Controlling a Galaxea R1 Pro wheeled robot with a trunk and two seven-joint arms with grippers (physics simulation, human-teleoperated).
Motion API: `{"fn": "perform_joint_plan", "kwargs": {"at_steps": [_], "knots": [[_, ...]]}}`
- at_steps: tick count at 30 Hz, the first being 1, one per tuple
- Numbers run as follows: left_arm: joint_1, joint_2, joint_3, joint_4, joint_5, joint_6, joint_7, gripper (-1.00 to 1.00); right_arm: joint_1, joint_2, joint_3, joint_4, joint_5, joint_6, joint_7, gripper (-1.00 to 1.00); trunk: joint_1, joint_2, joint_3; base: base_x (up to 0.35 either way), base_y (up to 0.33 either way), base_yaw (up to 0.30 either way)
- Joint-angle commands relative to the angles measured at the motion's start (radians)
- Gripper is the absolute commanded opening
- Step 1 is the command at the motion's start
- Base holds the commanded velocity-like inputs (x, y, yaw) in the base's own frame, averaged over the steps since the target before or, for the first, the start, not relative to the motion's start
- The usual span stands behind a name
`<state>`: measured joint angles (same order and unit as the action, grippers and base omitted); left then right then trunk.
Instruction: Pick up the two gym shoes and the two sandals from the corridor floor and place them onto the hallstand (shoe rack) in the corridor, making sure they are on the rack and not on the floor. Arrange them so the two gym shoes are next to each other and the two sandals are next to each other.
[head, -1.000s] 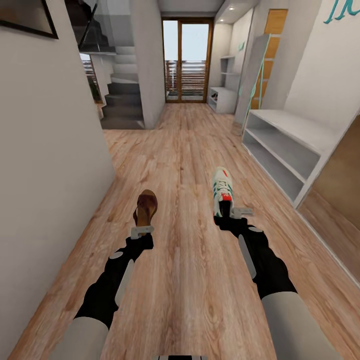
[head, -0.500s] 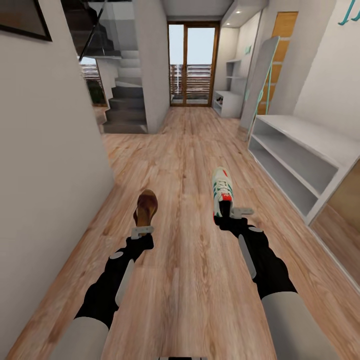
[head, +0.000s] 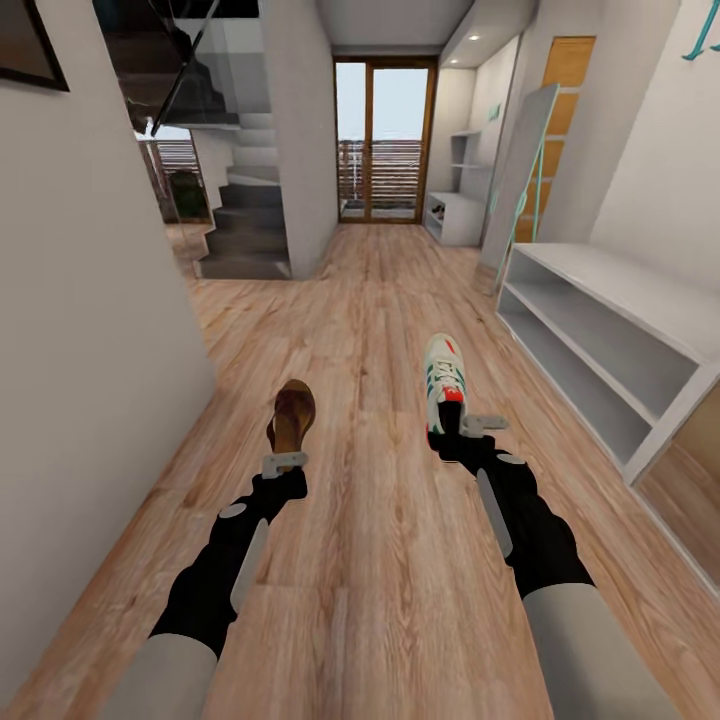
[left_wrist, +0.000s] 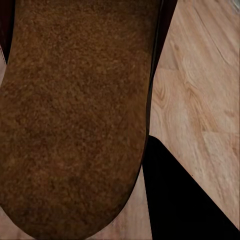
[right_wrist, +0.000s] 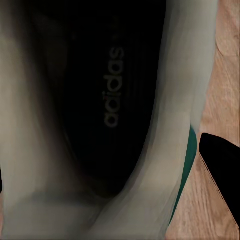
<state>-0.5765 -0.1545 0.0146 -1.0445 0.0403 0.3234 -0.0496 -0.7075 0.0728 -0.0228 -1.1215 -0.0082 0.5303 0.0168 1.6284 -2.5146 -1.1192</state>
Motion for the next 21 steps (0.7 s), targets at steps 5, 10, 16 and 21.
{"fn": "perform_joint_plan", "kwargs": {"at_steps": [5,10,16,21], "knots": [[0.0,0.0,0.002,-0.001,0.001,0.006,-0.004,-1.0,-0.001,0.001,-0.002,-0.001,0.0,0.005,0.002,-1.0,0.0,0.0,0.003,0.348,-0.042,0.0],[0.0,0.0,0.002,-0.001,0.001,0.006,-0.004,-1.0,-0.001,0.001,-0.002,-0.001,-0.001,0.005,0.002,-1.0,0.0,0.0,0.003,0.347,-0.003,0.0],[0.0,0.0,0.002,0.0,0.001,0.006,-0.004,-1.0,-0.001,0.001,-0.002,-0.001,0.0,0.005,0.002,-1.0,0.0,0.0,0.003,0.348,0.0,0.0],[0.0,0.0,0.002,0.0,0.001,0.006,-0.004,-1.0,-0.001,0.001,-0.002,-0.001,0.0,0.005,0.002,-1.0,0.0,0.0,0.003,0.348,0.0,0.0]]}}
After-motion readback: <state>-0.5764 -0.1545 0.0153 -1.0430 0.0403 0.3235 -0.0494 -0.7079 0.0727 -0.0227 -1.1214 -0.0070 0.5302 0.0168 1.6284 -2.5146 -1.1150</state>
